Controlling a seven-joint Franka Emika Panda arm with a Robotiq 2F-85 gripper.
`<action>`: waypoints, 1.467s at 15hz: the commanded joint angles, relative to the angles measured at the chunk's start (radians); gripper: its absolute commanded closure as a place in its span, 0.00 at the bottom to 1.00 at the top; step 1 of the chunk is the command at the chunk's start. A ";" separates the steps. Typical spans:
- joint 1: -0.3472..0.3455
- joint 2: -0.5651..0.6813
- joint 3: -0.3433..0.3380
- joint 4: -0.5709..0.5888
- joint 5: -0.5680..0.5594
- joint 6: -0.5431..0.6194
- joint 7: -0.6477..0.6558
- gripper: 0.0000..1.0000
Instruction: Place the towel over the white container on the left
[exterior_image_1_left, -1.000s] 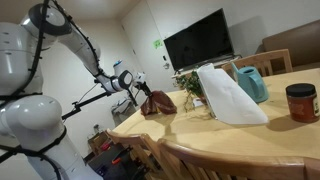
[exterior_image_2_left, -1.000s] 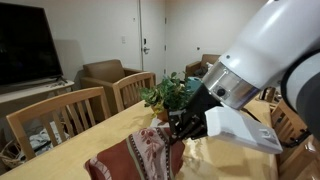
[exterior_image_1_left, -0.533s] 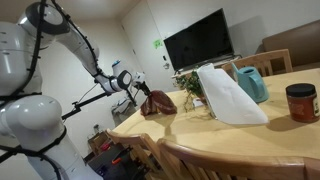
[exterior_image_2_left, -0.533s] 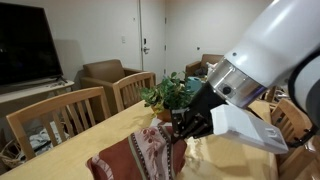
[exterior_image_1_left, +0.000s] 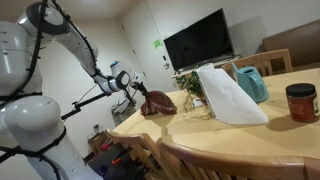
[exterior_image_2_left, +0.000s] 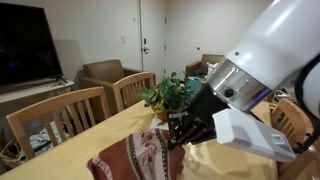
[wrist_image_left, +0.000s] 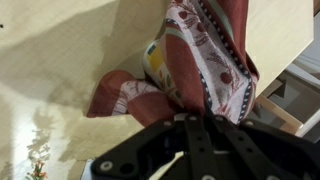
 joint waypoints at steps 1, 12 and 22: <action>-0.065 -0.024 0.063 -0.019 0.003 0.014 0.000 0.96; -0.211 0.005 0.191 0.002 0.164 -0.037 -0.118 0.39; -0.171 0.027 0.141 0.019 0.126 -0.052 -0.157 0.00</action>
